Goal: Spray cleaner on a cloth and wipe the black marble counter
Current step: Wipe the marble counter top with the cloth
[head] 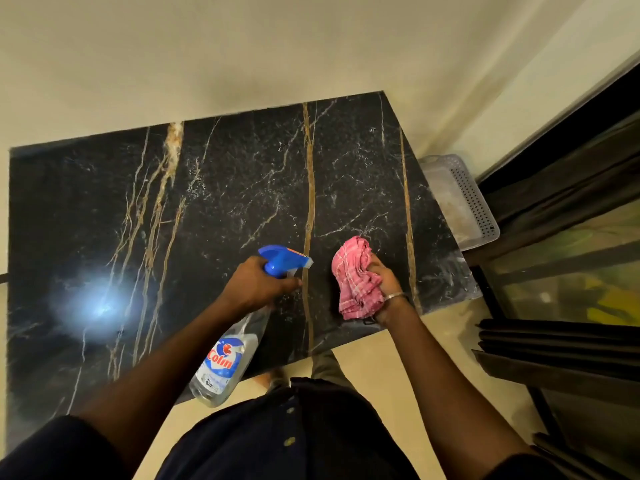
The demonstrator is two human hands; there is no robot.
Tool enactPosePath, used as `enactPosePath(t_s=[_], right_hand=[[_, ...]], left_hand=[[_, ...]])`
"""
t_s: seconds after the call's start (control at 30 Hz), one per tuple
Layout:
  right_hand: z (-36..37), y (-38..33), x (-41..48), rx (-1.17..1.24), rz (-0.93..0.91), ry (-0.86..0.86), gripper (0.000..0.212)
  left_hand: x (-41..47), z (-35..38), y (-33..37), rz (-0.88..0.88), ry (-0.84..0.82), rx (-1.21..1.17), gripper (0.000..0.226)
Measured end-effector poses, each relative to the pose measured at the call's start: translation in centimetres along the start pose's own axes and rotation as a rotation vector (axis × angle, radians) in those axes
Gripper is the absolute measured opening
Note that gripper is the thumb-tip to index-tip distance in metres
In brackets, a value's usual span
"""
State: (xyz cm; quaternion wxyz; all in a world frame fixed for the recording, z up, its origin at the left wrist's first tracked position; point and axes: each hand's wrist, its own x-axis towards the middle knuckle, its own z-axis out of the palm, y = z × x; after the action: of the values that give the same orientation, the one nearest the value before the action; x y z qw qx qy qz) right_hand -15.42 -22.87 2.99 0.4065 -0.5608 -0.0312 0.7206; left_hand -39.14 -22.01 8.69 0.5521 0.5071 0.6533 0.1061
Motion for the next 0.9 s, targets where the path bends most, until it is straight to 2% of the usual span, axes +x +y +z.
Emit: enactPosePath(t_s=[0.1,0.2,0.23,0.27,0.3,0.33,0.37,0.4,0.5,0.6,0.67,0.7,0.8,0.9], right_hand=[[-0.9,1.1,-0.7,0.234,0.056,-0.052,0.057],[-0.3,2.1,-1.6,0.306,0.043,-0.109,0.056],[-0.2,2.5,-1.6,0.317,0.040,-0.122,0.048],[-0.1,2.8,-1.7,0.322,0.040,-0.146,0.026],[0.0,3.1,-1.8,0.352,0.030,-0.191,0.026],[-0.2,3.5,-1.4,0.361,0.016,-0.222,0.053],[-0.4,3.6,-1.1,0.395,0.021,-0.254,0.068],[-0.5,3.9,-1.2,0.420,0.009,-0.252,0.070],[-0.4,4.2,-1.6,0.401,0.009,-0.194,0.039],[-0.5,4.2,-1.4,0.378,0.008,-0.113,0.032],[-0.5,4.3,-1.4,0.202,-0.081,-0.079,0.042],[-0.3,4.3,-1.6,0.042,-0.184,-0.047,0.037],[-0.5,4.7,-1.2,-0.684,-0.555,0.070,0.022],[-1.2,6.2,-0.6,-1.382,-0.730,0.097,0.033]], left_hand=[[-0.5,0.2,0.1,0.054,0.005,0.036,0.021],[-0.9,0.5,-0.1,0.075,0.039,0.082,0.015],[-1.0,0.6,-0.2,0.078,0.051,0.098,0.015],[-1.1,0.6,-0.3,0.080,0.063,0.108,0.015],[-1.2,0.6,-0.4,0.078,0.073,0.106,0.015],[-1.3,0.6,-0.5,0.071,0.082,0.094,0.016],[-1.3,0.5,-0.6,0.063,0.084,0.078,0.016],[-1.3,0.4,-0.7,0.057,0.074,0.064,0.016],[-1.3,0.3,-1.3,0.015,0.075,0.063,0.022],[-1.0,0.1,-2.3,-0.008,0.171,0.053,0.035],[-0.8,0.0,-2.8,-0.017,0.162,0.031,0.037],[-0.7,-0.1,-3.1,-0.015,0.145,0.047,0.038],[-0.5,-0.1,-4.1,-0.015,0.104,0.073,0.045],[-0.5,0.1,-4.6,-0.011,0.134,0.096,0.054]])
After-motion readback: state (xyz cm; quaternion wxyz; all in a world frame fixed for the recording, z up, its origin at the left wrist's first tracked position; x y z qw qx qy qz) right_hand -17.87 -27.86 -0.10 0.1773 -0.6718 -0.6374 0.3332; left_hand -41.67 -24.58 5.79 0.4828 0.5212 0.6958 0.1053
